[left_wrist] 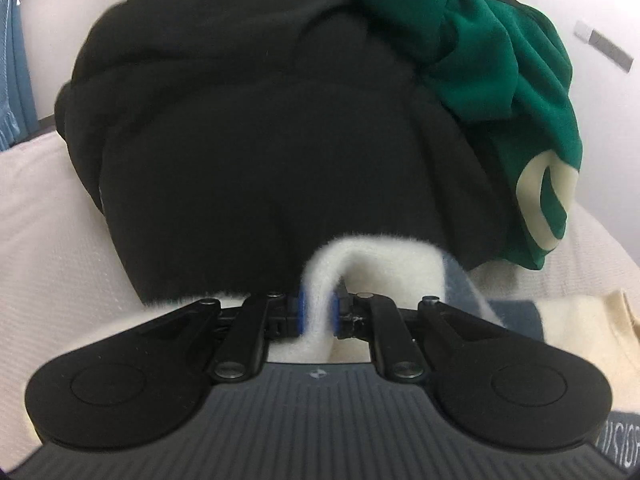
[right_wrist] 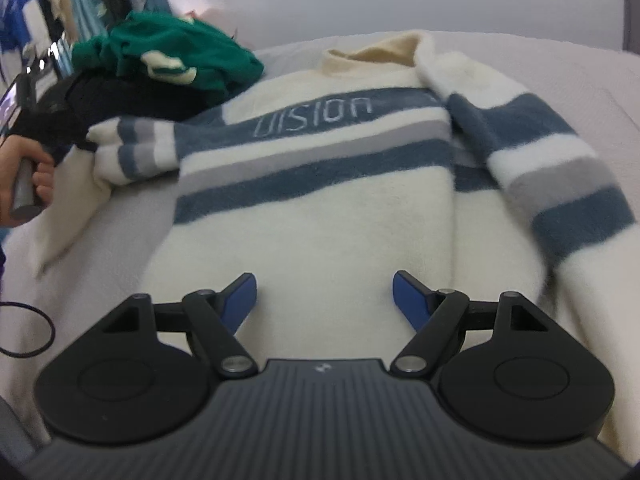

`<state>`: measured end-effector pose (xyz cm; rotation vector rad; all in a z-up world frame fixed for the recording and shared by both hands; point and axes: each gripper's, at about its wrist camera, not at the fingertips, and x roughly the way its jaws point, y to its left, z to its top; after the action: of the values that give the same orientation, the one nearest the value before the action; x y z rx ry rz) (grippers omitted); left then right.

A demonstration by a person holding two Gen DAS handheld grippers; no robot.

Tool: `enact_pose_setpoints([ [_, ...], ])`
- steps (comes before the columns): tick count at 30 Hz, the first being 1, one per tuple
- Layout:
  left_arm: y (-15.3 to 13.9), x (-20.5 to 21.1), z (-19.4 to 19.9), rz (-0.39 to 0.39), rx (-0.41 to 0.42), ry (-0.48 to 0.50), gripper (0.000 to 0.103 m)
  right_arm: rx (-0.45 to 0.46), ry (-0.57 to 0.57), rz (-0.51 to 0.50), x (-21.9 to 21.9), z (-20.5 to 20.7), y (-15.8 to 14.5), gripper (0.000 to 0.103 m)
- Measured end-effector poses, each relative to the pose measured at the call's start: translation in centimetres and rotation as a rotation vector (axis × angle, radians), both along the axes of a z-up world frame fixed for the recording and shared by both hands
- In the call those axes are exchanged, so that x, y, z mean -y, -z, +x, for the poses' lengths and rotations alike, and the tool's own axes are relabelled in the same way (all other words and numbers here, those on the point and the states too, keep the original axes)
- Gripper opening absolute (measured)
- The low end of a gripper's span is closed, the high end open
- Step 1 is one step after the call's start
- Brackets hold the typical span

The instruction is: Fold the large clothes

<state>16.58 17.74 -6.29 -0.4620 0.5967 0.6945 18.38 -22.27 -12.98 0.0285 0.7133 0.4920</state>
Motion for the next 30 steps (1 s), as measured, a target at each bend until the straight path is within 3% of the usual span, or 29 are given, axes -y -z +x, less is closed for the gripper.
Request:
enact_pose_setpoints([
  [3,0.0,0.3,-0.7,-0.026,0.013,0.019,0.015,-0.002,-0.004,0.006,-0.1,0.4,-0.1,0.079],
  [6,-0.7,0.9,-1.1,-0.051,-0.027,0.079,0.026,-0.007,-0.003,0.027,0.2,0.7,-0.3,0.079],
  [8,-1.3,2.0,-1.5,-0.040,-0.088,0.155,0.045,-0.012,0.002,0.039,0.2,0.7,-0.4,0.079],
  [11,-2.8,4.4,-3.3,0.016,-0.096,0.214,0.066,-0.004,0.009,0.038,-0.1,0.3,-0.6,0.078],
  [17,-5.5,10.0,-8.6,-0.005,-0.013,0.297,0.070,0.023,0.008,0.017,0.5,-1.7,-2.0,0.077],
  [22,-5.7,16.9,-11.8,-0.054,0.051,0.440,0.070,0.104,0.028,0.010,1.4,-5.1,-4.6,0.077],
  [26,-4.8,22.5,-14.1,-0.106,0.086,0.590,0.070,0.160,0.113,-0.019,2.7,-7.8,-6.1,0.077],
  [28,-4.0,24.6,-14.4,-0.166,0.094,0.646,0.069,0.144,0.189,-0.019,4.0,-9.1,-6.2,0.077],
  [30,-3.8,26.9,-14.8,-0.162,0.111,0.700,0.069,0.109,0.247,0.000,5.7,-9.9,-6.1,0.077],
])
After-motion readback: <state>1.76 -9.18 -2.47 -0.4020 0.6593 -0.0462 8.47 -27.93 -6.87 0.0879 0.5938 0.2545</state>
